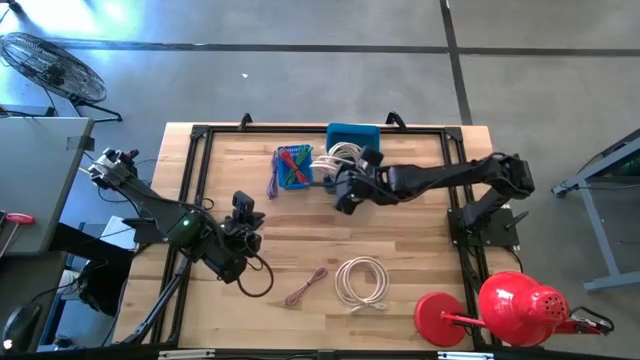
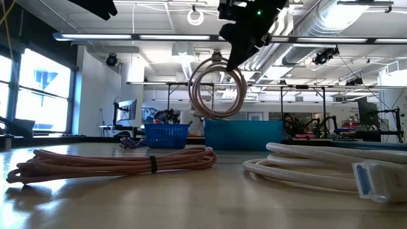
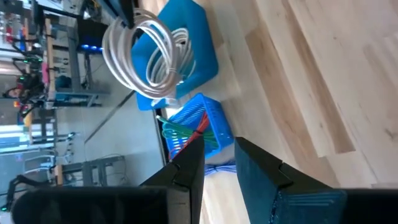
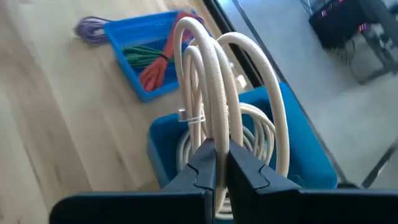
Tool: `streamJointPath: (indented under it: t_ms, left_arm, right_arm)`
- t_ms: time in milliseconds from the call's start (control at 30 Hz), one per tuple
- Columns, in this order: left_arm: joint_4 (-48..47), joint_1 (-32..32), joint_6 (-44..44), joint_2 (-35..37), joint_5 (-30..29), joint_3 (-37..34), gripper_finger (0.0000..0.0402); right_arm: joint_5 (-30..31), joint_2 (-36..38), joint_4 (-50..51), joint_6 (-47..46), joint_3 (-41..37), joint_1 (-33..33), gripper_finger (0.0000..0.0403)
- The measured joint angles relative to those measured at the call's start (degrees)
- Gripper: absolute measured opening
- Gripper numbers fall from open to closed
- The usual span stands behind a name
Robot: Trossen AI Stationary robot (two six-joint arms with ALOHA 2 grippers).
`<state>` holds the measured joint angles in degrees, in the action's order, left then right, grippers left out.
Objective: Pick & Place USB Port
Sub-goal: Put the white HDMI cable into the dark blue bin
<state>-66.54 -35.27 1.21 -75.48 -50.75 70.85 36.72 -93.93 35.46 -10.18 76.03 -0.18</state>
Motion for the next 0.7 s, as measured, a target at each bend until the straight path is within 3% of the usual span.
streamJointPath:
  t_ms: [433, 600, 700]
  left_arm:
    - [0.05, -0.02, -0.29, 0.00, 0.76, -0.02, 0.0083]
    - [0.14, -0.02, -0.37, 0.00, 0.76, -0.04, 0.0083]
    - [0.27, 0.00, -0.37, 0.00, 0.78, -0.04, 0.0083]
  right_arm:
    - [-6.76, 0.09, 3.33, -7.70, 0.04, -5.80, 0.0025]
    - [-7.46, 0.09, 5.98, -7.75, 0.04, -6.97, 0.0008]
    - [-6.77, 0.09, 6.53, -7.78, 0.04, -7.28, 0.0034]
